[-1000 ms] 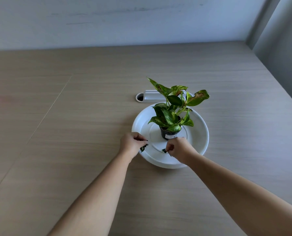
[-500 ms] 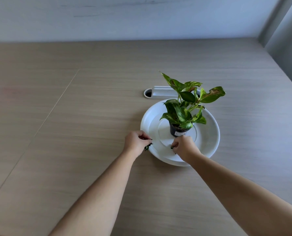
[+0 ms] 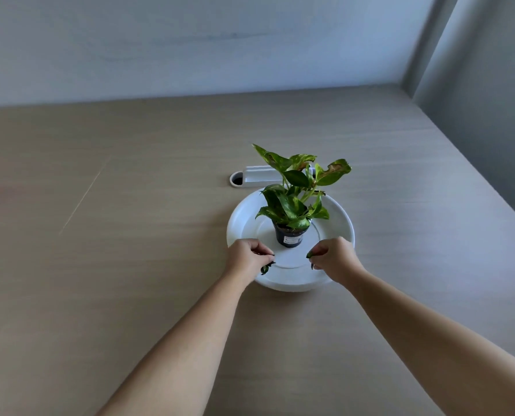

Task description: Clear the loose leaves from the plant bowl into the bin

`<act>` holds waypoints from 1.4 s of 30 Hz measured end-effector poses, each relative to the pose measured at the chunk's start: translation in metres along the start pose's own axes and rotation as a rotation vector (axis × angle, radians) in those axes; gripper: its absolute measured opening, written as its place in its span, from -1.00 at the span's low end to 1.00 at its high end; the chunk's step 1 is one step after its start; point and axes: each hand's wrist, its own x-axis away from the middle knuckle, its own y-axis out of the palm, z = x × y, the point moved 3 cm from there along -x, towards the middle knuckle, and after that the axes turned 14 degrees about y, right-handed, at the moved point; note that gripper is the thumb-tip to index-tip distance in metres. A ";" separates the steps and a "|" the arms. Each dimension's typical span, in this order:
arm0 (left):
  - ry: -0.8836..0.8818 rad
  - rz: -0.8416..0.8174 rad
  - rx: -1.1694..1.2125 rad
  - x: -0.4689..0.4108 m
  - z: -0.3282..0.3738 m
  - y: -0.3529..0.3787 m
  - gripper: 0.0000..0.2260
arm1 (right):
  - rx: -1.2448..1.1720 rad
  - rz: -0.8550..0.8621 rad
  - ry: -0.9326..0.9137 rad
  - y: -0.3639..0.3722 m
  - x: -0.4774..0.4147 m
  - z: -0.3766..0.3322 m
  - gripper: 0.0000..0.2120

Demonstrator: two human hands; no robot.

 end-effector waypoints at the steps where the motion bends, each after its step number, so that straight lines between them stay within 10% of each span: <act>1: 0.010 -0.027 -0.008 0.002 0.006 0.010 -0.84 | -0.020 0.025 0.003 -0.010 0.003 0.006 -0.84; 9: 0.177 -0.369 -0.006 0.035 0.099 0.162 -0.79 | -0.157 0.298 0.180 -0.151 0.056 0.134 -0.83; 22: 0.546 -1.042 -0.141 0.305 0.235 0.540 -0.72 | -0.459 0.780 0.705 -0.336 0.320 0.546 -0.85; 33: 0.588 -1.354 -0.453 0.414 0.178 0.680 -0.86 | -0.689 0.702 1.005 -0.250 0.361 0.710 -0.60; 42: 0.447 -1.344 -0.599 0.387 0.094 0.768 -0.97 | -0.817 0.611 1.040 -0.213 0.269 0.778 -0.89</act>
